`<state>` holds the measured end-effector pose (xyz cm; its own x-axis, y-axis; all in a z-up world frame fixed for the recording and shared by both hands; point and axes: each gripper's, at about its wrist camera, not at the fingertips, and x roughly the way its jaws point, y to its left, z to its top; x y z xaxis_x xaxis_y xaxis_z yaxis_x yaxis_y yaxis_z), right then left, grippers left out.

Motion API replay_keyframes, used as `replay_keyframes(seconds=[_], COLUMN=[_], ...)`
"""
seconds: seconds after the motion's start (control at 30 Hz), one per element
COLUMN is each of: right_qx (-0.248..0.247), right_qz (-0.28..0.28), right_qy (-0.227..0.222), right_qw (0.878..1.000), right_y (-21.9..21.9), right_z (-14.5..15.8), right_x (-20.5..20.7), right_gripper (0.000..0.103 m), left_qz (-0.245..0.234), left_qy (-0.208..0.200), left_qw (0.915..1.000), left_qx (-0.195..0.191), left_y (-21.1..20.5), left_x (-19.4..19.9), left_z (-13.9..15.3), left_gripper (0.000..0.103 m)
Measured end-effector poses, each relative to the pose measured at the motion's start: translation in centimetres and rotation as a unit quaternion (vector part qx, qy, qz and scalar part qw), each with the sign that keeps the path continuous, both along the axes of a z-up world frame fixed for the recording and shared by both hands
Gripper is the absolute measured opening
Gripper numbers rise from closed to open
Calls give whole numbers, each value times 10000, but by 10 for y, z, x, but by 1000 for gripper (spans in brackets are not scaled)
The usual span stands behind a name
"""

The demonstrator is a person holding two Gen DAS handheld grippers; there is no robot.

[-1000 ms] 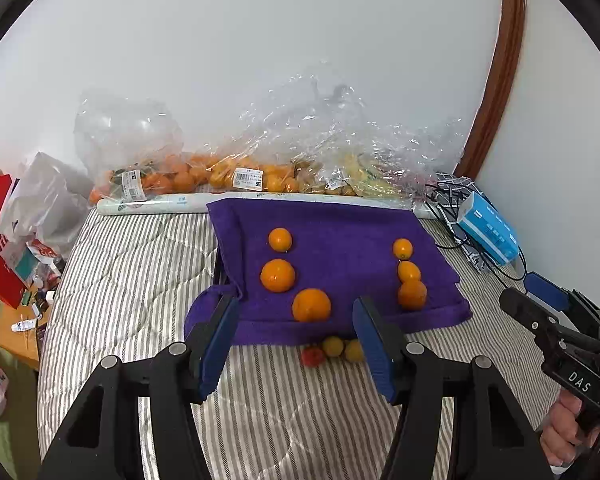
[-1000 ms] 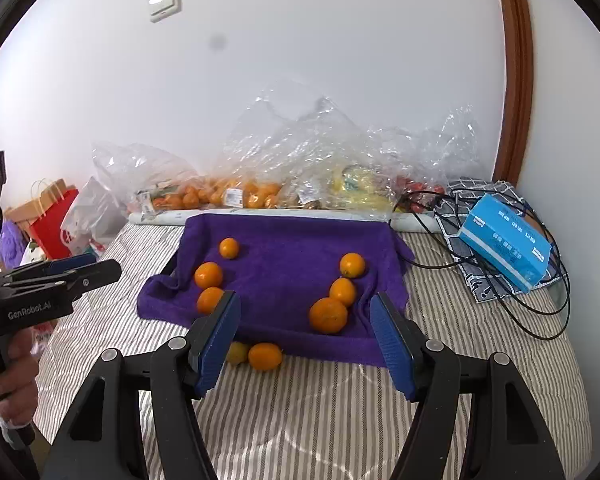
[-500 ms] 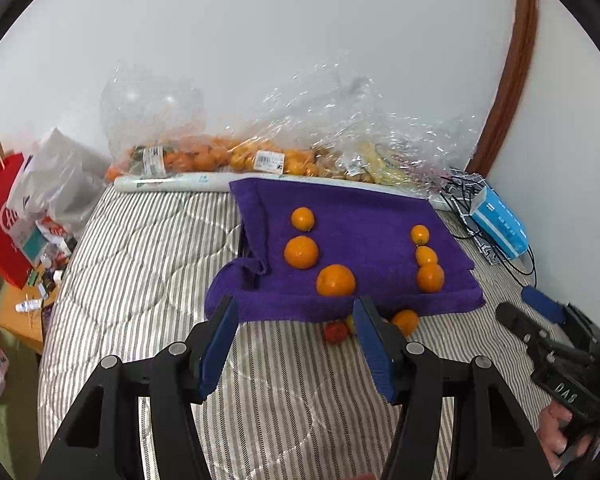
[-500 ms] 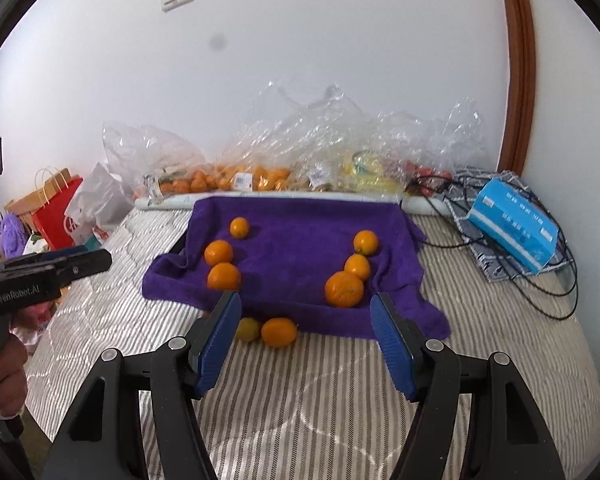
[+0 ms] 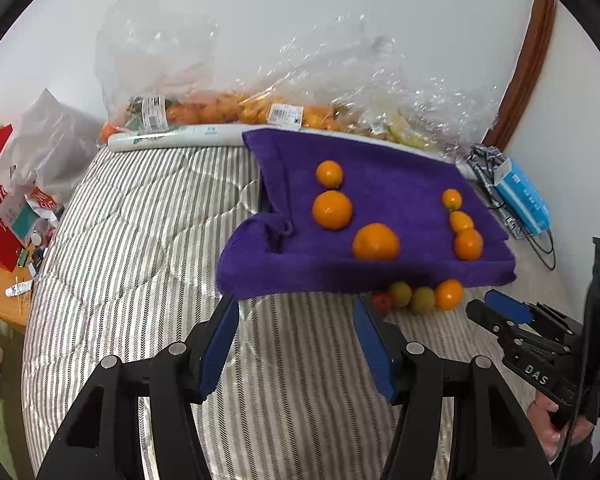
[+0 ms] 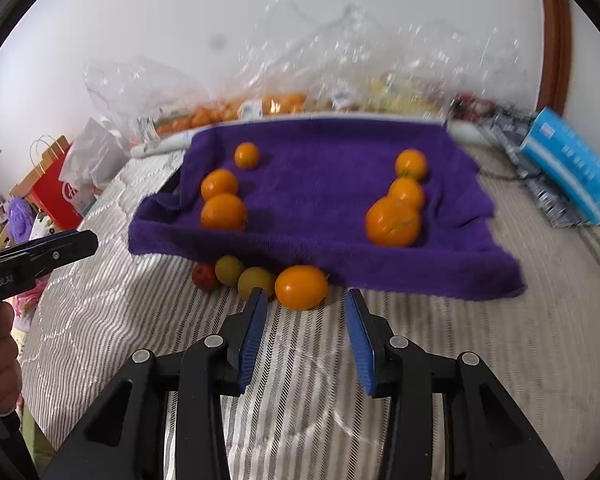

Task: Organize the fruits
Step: 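Withdraw both open tools from the towel toward the loose fruit, then grasp an orange with the right tool while the left tool grasps the red apple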

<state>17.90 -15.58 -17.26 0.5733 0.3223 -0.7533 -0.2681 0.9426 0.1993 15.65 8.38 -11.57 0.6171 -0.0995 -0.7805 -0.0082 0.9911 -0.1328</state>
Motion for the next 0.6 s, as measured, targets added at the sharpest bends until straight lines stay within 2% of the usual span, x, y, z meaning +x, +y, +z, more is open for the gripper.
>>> replay_keyframes(seconds=[0.17,0.33,0.6], right_qx=[69,-127,-488], right_qz=[31,-59,17], right_qy=[162,198,-65], right_qw=[9998,9997,9988], right_y=[8,15,23], right_z=[-17,-30,-32], right_x=[14,26,24], right_gripper=[41,41,38], left_qz=[25,12,-177], left_qy=[145,224,293], left_qw=[9998,9995,9987], left_qx=[-104,-218,-383], left_y=[10,15,5], left_x=[6,11,17], left_z=[-12,-21,-31], left_gripper=[57,57,57])
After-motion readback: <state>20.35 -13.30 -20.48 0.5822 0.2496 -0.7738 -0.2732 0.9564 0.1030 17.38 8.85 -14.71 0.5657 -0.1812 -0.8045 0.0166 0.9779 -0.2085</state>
